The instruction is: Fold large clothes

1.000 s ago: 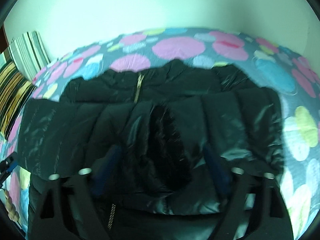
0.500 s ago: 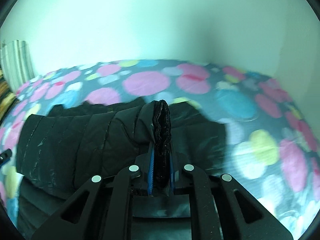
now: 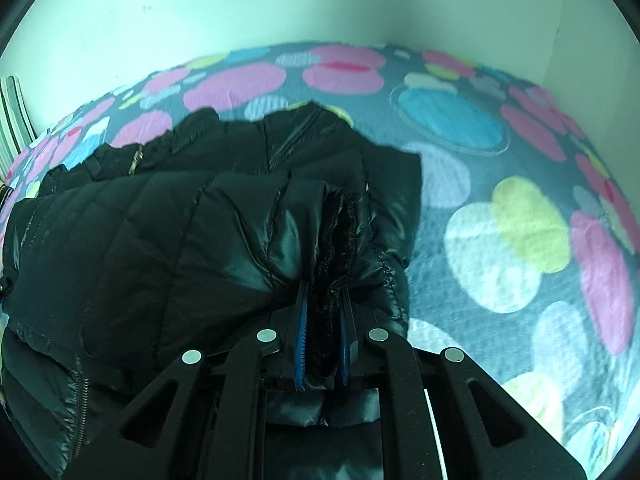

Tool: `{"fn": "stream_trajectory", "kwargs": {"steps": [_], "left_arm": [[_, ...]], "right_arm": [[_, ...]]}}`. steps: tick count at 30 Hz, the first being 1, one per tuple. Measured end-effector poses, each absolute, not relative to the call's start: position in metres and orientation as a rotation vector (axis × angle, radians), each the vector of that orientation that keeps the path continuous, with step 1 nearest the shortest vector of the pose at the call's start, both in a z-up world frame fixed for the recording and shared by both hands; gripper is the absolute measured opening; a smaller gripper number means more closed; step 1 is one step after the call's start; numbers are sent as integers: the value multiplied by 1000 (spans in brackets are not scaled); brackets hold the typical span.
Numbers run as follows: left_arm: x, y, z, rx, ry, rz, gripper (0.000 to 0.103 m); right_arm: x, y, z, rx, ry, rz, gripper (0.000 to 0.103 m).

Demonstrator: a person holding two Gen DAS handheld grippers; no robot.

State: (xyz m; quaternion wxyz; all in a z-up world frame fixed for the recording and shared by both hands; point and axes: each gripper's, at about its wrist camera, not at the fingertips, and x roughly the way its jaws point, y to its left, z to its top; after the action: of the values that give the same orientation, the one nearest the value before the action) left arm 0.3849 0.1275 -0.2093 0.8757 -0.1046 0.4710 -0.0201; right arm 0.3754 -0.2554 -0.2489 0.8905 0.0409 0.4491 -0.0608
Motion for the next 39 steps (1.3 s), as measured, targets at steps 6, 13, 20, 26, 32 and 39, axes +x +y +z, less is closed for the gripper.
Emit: {"fn": "stream_trajectory", "kwargs": {"steps": [6, 13, 20, 26, 32, 39], "left_arm": [[386, 131, -215, -255, 984, -57, 74], [371, 153, -168, -328, 885, -59, 73], [409, 151, -174, -258, 912, -19, 73], [424, 145, -206, -173, 991, 24, 73], [431, 143, -220, -151, 1013, 42, 74], [401, 151, -186, -169, 960, 19, 73]], "right_arm": [[377, -254, -256, 92, 934, -116, 12], [377, -251, -251, 67, 925, -118, 13], [378, -250, -250, 48, 919, -129, 13], [380, -248, -252, 53, 918, -124, 14], [380, -247, -254, 77, 914, -110, 15], [374, -253, -243, 122, 886, -83, 25]]}}
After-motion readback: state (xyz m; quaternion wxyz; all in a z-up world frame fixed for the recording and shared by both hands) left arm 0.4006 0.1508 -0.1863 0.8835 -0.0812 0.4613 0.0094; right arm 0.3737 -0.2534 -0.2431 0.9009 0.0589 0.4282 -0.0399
